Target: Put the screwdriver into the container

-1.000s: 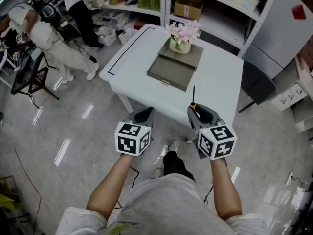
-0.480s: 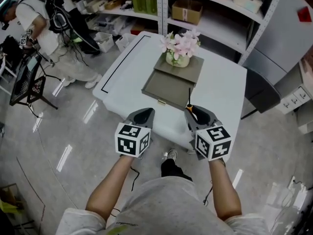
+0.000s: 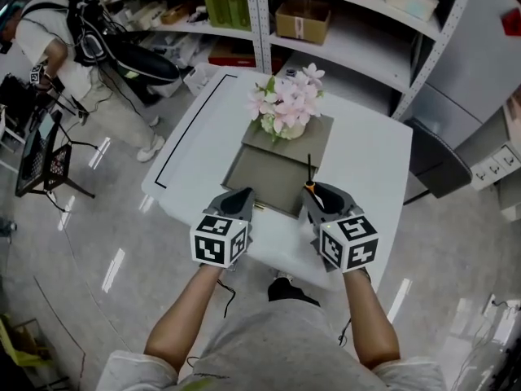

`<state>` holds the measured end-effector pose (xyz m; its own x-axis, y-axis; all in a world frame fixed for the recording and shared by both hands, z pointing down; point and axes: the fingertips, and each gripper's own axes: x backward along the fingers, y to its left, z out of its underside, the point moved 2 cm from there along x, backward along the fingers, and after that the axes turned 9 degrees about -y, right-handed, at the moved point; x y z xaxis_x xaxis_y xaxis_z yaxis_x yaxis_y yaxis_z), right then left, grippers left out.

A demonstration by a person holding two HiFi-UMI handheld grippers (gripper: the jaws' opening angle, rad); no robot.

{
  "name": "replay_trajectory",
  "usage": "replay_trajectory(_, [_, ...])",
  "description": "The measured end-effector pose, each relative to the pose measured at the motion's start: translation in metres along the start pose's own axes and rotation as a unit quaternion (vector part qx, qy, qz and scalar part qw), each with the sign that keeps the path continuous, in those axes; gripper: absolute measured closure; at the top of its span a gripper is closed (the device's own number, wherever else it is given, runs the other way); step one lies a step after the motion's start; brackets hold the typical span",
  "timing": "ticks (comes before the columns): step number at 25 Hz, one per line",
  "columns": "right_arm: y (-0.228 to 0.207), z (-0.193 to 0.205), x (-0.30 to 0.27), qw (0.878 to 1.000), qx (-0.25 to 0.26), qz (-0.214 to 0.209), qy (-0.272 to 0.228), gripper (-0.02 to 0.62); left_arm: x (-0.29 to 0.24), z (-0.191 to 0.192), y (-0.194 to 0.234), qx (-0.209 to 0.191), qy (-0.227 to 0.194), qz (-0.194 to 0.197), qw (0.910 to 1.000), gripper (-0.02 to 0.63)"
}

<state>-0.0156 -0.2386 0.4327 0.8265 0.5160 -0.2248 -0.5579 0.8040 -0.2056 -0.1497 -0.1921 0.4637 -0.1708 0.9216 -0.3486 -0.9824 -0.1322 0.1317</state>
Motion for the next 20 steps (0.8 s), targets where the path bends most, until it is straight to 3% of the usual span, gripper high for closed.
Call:
replay_trajectory(11, [-0.035, -0.011, -0.031, 1.0, -0.012, -0.01, 0.005, 0.522, -0.047, -0.015, 0.013, -0.014, 0.017, -0.005, 0.9997, 0.603])
replay_trajectory(20, [-0.034, -0.009, -0.049, 0.999, 0.025, -0.02, 0.035, 0.522, -0.066, -0.018, 0.026, -0.024, 0.019, 0.008, 0.9995, 0.603])
